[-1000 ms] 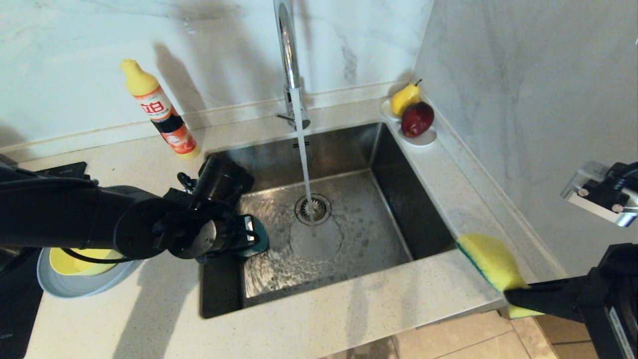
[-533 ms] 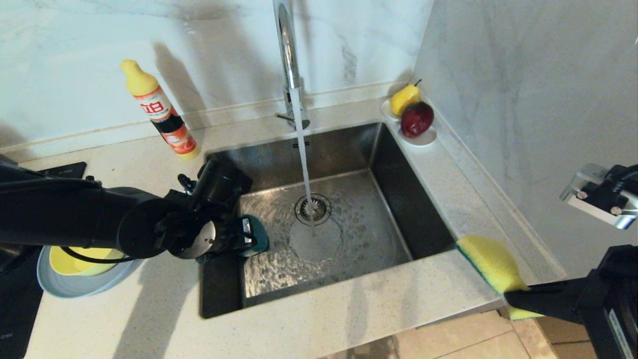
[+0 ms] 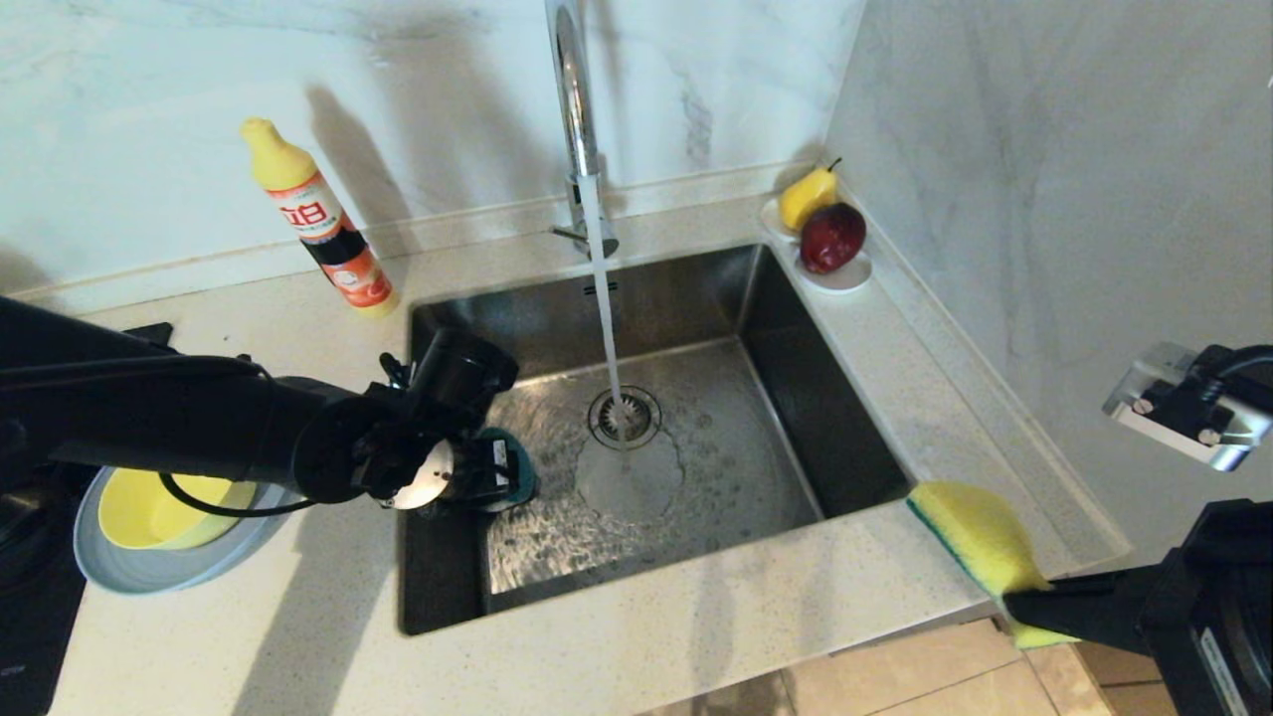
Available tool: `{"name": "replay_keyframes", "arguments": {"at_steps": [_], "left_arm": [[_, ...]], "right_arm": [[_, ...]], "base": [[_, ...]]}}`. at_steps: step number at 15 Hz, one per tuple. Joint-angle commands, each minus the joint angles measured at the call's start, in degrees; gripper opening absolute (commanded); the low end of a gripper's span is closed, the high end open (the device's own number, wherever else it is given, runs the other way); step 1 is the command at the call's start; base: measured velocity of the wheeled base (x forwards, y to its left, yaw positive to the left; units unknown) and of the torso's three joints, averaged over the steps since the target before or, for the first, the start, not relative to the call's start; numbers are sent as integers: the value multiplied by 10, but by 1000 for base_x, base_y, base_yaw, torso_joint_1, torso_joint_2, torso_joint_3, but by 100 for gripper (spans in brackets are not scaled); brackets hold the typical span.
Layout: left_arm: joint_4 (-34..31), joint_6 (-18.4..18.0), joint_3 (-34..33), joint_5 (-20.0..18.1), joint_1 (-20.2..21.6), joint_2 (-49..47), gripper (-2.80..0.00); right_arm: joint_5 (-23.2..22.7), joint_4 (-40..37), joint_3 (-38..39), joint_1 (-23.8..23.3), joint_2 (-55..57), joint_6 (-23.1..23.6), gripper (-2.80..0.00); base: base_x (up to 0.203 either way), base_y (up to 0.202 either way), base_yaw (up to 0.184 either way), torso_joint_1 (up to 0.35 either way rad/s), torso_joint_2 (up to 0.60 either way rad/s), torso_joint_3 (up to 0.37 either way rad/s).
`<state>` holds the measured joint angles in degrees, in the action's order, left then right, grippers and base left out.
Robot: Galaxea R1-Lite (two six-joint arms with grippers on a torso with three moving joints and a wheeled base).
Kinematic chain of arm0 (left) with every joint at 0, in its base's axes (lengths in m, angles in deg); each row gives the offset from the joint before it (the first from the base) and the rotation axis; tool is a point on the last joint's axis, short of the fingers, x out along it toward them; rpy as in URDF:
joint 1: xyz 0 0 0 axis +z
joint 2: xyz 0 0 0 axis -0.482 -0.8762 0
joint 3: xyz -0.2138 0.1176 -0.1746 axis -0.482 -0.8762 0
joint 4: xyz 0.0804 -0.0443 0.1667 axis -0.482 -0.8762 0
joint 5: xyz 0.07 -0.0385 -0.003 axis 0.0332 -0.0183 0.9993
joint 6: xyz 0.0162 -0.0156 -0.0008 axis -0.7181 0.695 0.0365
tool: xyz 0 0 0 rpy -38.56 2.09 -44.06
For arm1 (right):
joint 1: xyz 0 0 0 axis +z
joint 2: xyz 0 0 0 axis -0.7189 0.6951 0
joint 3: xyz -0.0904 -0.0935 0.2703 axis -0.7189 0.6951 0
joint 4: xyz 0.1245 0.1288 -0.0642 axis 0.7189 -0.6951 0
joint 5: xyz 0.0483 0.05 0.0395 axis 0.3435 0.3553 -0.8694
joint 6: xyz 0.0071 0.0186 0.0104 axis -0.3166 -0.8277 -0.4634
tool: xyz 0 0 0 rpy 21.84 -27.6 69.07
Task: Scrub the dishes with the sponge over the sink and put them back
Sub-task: Wash the bowl
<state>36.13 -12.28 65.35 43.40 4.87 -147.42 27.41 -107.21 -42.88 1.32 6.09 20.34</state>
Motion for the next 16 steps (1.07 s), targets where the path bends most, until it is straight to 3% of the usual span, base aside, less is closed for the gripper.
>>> {"name": "replay_keyframes", "arguments": {"at_steps": [1,16], "left_arm": [[-1,0,21,1,-1,-15,0],[23,22,75,2,-1,-79,0]], "right_arm": [[-4,-1,1,0,4,-1,-280],[-14,8,7,-11,-3,3,-280]], "base": [[0,0,0,0,0,0],[0,0,0,0,0,0]]}}
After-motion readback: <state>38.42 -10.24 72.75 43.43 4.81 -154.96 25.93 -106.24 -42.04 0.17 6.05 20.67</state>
